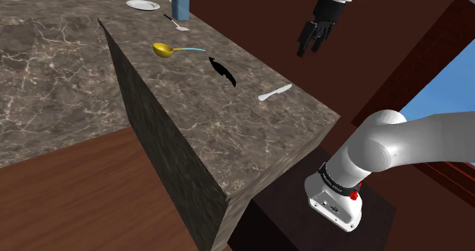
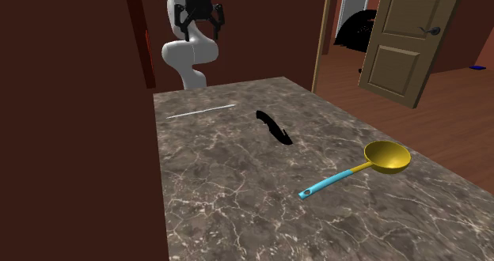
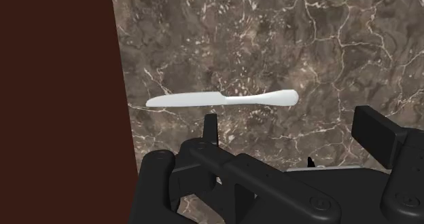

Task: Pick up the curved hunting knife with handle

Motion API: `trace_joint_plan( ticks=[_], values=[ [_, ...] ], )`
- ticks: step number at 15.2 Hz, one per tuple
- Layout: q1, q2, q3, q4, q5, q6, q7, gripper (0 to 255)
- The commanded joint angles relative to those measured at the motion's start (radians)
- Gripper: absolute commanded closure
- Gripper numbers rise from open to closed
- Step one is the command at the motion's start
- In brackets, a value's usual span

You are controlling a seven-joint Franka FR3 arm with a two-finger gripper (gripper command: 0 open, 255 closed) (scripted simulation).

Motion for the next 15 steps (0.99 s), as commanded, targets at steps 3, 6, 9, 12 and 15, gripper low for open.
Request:
trace_joint_plan(
  ticks=[3, 6, 9, 12, 15],
  values=[
    [0.007, 0.066, 0.014, 0.008, 0.011, 0.049, 0.022, 0],
    [0.016, 0.171, 0.034, 0.030, 0.026, 0.118, 0.053, 0],
    [0.024, 0.281, 0.053, 0.064, 0.038, 0.180, 0.083, 0],
    [0.031, 0.394, 0.070, 0.110, 0.046, 0.233, 0.112, 0],
    [0.038, 0.510, 0.085, 0.168, 0.050, 0.278, 0.140, 0]
  ],
)
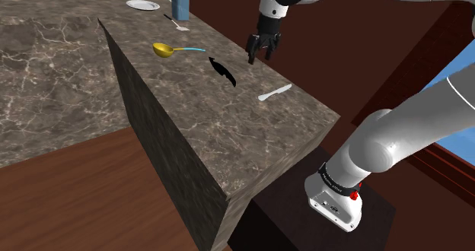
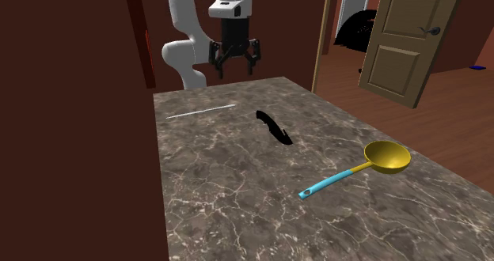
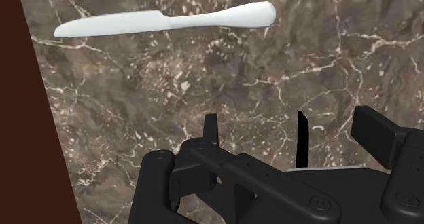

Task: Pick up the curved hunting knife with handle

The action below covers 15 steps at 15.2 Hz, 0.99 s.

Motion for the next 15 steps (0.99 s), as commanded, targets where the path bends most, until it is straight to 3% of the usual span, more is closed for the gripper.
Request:
trace_joint_plan(
  ticks=[1, 10, 15],
  values=[
    [0.005, 0.071, 0.010, 0.035, 0.003, 0.028, 0.020, 0],
    [0.027, 0.430, 0.040, 0.289, -0.003, 0.092, 0.098, 0],
    [0.029, 0.457, 0.039, 0.265, -0.005, 0.142, 0.101, 0]
  ],
)
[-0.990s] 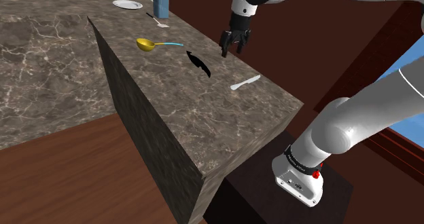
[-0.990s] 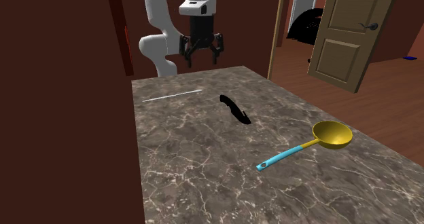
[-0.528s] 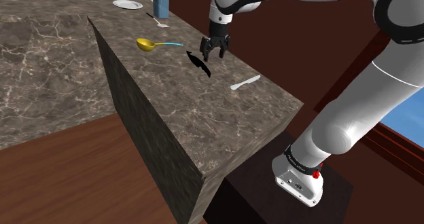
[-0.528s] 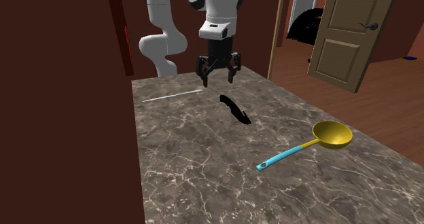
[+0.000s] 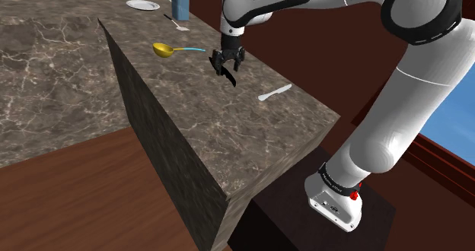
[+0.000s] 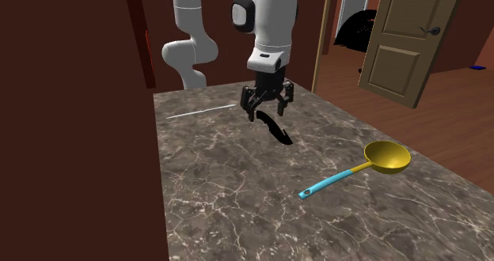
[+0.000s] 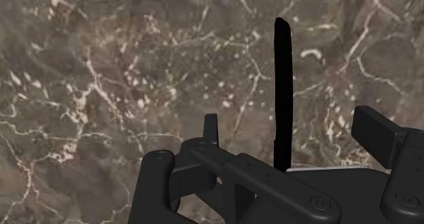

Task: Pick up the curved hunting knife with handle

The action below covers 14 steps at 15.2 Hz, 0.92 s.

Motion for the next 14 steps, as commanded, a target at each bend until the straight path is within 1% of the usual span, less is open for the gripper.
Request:
trace_joint_plan(
  ticks=[1, 3, 5, 6, 14],
  values=[
    [0.000, 0.012, 0.000, -0.012, -0.001, 0.024, 0.001, 0],
    [0.000, 0.026, 0.000, -0.030, -0.002, 0.056, 0.001, 0],
    [0.001, 0.026, 0.000, -0.030, -0.002, 0.056, 0.001, 0],
    [0.001, 0.025, 0.000, -0.031, -0.002, 0.056, 0.001, 255],
    [0.000, 0.030, 0.000, -0.026, -0.001, 0.056, 0.001, 255]
  ],
)
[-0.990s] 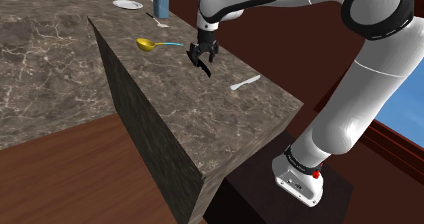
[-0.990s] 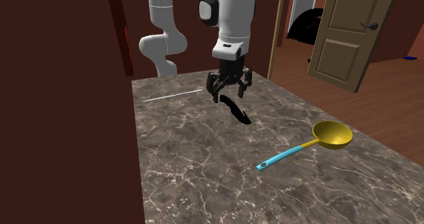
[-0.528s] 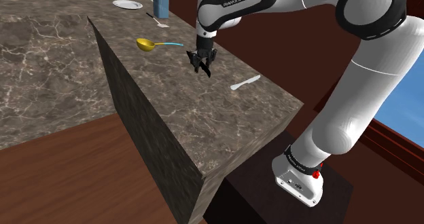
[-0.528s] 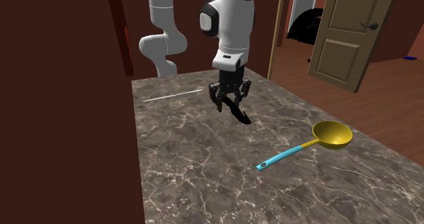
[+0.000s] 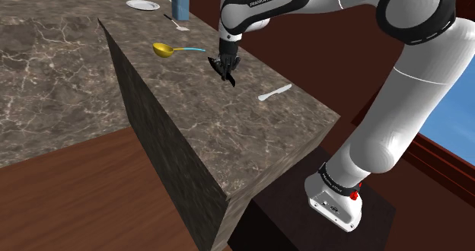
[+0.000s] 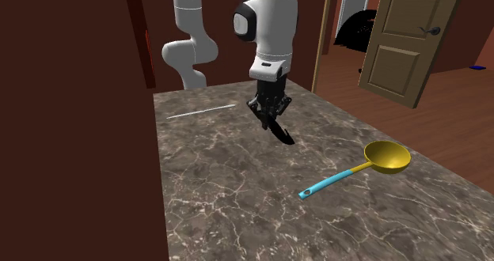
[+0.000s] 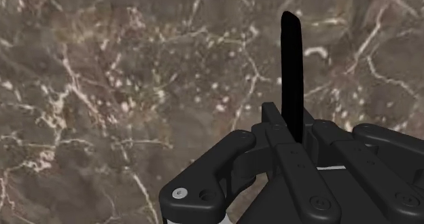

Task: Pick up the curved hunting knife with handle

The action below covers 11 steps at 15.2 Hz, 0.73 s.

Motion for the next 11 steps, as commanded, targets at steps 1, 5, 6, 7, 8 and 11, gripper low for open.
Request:
trace_joint_plan(
  ticks=[1, 5, 6, 7, 8, 11],
  values=[
    [-0.003, 0.001, -0.003, -0.007, -0.002, -0.001, 0.001, 255],
    [-0.003, -0.020, -0.003, 0.021, -0.001, -0.050, 0.000, 255],
    [-0.003, -0.024, -0.003, 0.029, -0.001, -0.063, 0.000, 255],
    [-0.003, -0.029, -0.003, 0.037, 0.000, -0.075, 0.000, 255],
    [-0.003, -0.033, -0.003, 0.045, 0.000, -0.088, 0.000, 255],
    [-0.003, -0.045, -0.003, 0.071, 0.001, -0.125, -0.001, 255]
  ],
)
